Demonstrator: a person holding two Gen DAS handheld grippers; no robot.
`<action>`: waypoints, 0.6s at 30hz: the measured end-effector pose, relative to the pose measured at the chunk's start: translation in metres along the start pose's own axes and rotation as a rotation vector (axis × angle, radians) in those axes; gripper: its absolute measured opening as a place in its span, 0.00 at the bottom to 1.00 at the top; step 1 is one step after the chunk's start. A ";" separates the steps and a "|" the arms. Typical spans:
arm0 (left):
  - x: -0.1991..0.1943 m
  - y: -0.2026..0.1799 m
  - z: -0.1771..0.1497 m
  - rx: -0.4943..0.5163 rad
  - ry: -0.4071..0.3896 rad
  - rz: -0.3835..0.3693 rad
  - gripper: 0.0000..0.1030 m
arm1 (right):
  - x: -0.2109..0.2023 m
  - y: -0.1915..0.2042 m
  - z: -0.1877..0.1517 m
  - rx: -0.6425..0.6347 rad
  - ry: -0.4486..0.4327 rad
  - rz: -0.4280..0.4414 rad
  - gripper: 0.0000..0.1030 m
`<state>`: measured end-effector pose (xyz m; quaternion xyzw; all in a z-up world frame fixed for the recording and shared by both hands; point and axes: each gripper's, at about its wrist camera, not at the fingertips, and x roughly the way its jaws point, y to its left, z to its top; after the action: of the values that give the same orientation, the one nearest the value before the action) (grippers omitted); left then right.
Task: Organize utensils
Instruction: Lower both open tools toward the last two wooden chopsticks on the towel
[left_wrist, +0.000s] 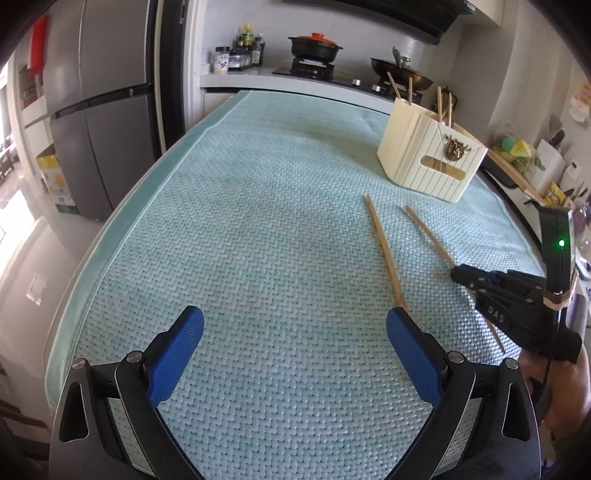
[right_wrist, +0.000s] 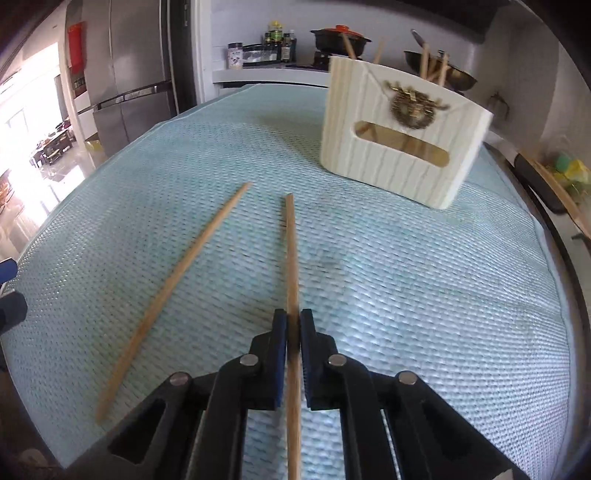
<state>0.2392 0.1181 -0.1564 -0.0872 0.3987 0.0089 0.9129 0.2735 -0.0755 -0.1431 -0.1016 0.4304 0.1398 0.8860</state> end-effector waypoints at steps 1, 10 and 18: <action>0.002 -0.002 0.001 0.006 0.005 -0.003 0.96 | -0.004 -0.009 -0.006 0.009 0.000 -0.027 0.07; 0.016 -0.026 0.009 0.048 0.047 -0.069 0.96 | -0.024 -0.092 -0.039 0.142 0.029 -0.053 0.11; 0.024 -0.034 0.027 0.064 0.083 -0.113 0.96 | -0.045 -0.110 -0.042 0.202 -0.007 0.038 0.33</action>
<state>0.2781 0.0876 -0.1512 -0.0804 0.4305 -0.0589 0.8971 0.2532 -0.1990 -0.1266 -0.0029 0.4411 0.1129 0.8903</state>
